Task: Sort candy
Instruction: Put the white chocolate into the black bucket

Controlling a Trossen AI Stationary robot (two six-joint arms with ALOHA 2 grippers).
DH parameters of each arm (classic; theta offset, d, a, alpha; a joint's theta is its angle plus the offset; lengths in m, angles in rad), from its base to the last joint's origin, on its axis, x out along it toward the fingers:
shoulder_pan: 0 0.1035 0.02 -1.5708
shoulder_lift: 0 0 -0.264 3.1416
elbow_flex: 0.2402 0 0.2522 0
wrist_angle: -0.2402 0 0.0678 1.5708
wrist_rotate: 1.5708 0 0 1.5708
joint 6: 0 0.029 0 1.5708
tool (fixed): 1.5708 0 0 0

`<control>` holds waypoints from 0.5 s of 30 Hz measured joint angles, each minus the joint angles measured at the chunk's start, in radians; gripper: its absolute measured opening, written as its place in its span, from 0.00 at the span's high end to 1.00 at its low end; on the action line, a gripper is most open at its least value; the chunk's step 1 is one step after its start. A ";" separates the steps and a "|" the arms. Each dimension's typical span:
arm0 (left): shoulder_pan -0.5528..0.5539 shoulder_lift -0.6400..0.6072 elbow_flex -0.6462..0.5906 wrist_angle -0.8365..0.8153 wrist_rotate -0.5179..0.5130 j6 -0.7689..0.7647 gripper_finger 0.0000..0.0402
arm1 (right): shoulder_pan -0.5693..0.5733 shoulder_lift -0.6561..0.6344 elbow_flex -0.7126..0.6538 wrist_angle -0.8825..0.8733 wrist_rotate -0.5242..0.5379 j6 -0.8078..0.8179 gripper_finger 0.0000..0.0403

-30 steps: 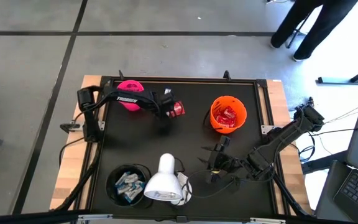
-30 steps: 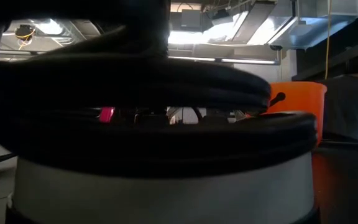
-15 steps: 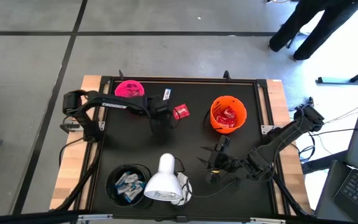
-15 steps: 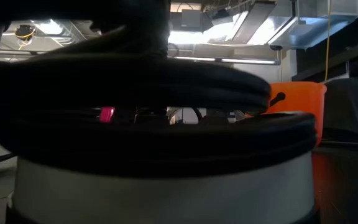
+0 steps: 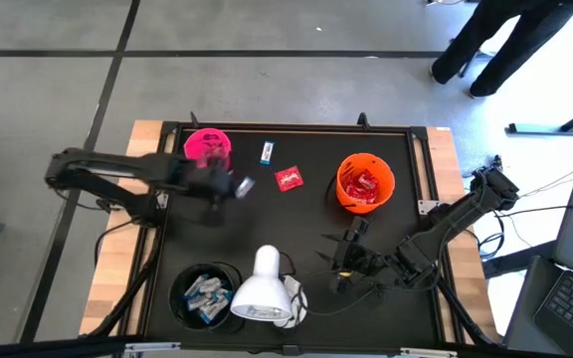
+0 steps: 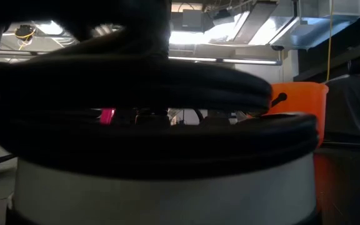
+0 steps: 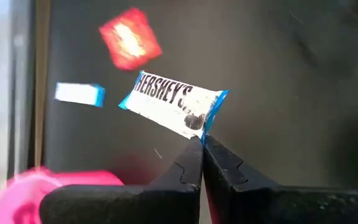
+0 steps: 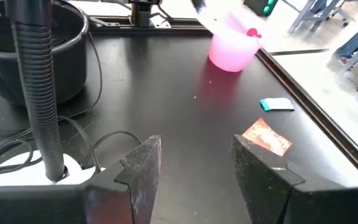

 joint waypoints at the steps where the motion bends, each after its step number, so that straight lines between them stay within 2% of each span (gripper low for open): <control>1: -0.037 -0.031 0.000 -0.059 0.009 -0.004 1.00 | 0.000 0.000 0.000 0.000 -0.005 0.000 0.52; 5: -0.192 -0.128 0.000 -0.244 0.044 -0.200 1.00 | 0.000 0.000 0.000 -0.001 -0.046 0.000 0.52; 7: -0.284 -0.163 0.000 -0.278 0.072 -0.329 1.00 | 0.000 0.000 0.000 -0.001 -0.058 0.000 0.52; 11: -0.502 -0.198 0.000 -0.215 0.112 -0.510 1.00 | 0.000 0.000 0.000 0.000 -0.059 0.000 0.52; 15: -0.697 -0.192 0.000 -0.047 0.092 -0.575 1.00 | 0.000 0.000 0.000 -0.003 -0.060 0.000 0.52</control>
